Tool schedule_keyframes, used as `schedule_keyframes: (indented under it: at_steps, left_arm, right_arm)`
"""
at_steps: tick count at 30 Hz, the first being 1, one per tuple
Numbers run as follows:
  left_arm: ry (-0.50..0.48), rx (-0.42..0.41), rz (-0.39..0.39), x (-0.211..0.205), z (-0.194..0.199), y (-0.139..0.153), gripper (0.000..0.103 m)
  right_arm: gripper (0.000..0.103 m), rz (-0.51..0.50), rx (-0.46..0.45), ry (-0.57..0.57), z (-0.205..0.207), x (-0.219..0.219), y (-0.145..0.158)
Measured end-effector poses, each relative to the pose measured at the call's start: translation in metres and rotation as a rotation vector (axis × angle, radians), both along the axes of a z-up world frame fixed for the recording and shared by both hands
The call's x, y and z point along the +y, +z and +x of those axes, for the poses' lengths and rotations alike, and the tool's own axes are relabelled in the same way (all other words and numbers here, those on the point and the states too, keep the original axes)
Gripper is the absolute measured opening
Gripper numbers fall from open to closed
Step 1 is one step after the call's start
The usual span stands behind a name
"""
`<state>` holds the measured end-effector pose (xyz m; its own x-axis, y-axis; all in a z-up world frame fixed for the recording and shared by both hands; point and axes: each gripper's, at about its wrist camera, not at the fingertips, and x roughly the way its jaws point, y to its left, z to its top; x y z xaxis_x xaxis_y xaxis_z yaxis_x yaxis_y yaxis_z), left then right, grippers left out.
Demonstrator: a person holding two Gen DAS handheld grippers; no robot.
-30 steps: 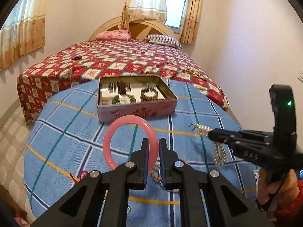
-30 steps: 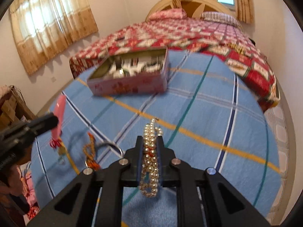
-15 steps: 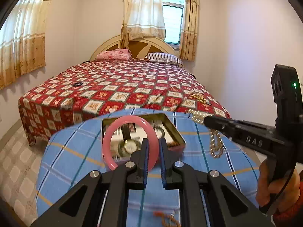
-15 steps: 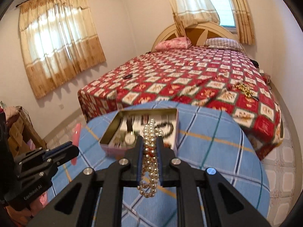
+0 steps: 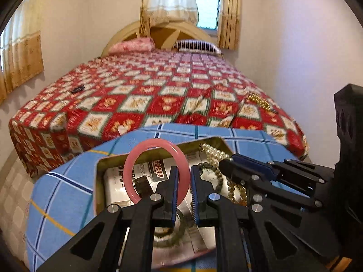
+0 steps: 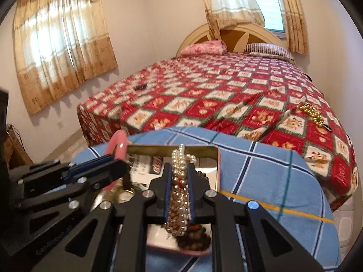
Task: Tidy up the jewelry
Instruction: 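Lift the pink bangle with the left tool while the right tool carries the pearls toward the tin, then open the left tool over the tin releasing the pink bangle while the right tool releases the pearls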
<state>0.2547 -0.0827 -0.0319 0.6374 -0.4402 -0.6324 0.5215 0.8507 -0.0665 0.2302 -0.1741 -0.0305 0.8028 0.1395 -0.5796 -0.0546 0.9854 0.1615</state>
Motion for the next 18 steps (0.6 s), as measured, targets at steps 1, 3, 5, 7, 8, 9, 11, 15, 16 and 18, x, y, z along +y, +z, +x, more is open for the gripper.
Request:
schedule_keyframes:
  at_steps: [1,3,5,7,8,9,11,15,16,18]
  left_arm:
    - [-0.002,0.010,0.009,-0.002,0.003,-0.004,0.010]
    - [-0.006,0.023,0.024,-0.006,0.008,-0.011,0.010]
    - [-0.005,0.036,0.036,-0.009,0.013,-0.016,0.010]
    - [0.012,0.053,0.039,-0.010,0.018,-0.021,0.010]
    - [0.019,0.060,0.030,-0.008,0.019,-0.022,0.010]
    - [0.018,0.067,0.021,-0.008,0.021,-0.023,0.011]
    - [0.021,0.078,0.011,-0.005,0.021,-0.019,0.019]
    - [0.054,0.039,0.002,0.007,0.008,0.004,0.052]
    - [0.062,0.026,-0.007,0.012,0.003,0.010,0.053]
    - [0.090,0.020,-0.013,0.025,-0.007,0.021,0.054]
  right_arm:
    - [0.016,0.005,0.012,0.004,0.002,-0.001,-0.004]
    - [0.016,0.001,0.031,0.001,0.007,-0.002,-0.010]
    - [0.013,-0.004,0.039,0.003,0.009,-0.003,-0.014]
    - [0.013,-0.013,0.042,0.004,0.010,-0.001,-0.017]
    - [0.013,-0.012,0.044,0.005,0.009,-0.001,-0.018]
    - [0.014,-0.001,0.049,0.006,0.008,-0.003,-0.018]
    - [0.017,0.042,0.052,0.009,0.008,-0.007,-0.018]
    - [0.022,0.084,-0.006,-0.016,-0.005,-0.018,0.002]
    - [0.023,0.084,-0.017,-0.020,-0.009,-0.019,0.007]
    - [0.032,0.086,-0.026,-0.028,-0.023,-0.022,0.016]
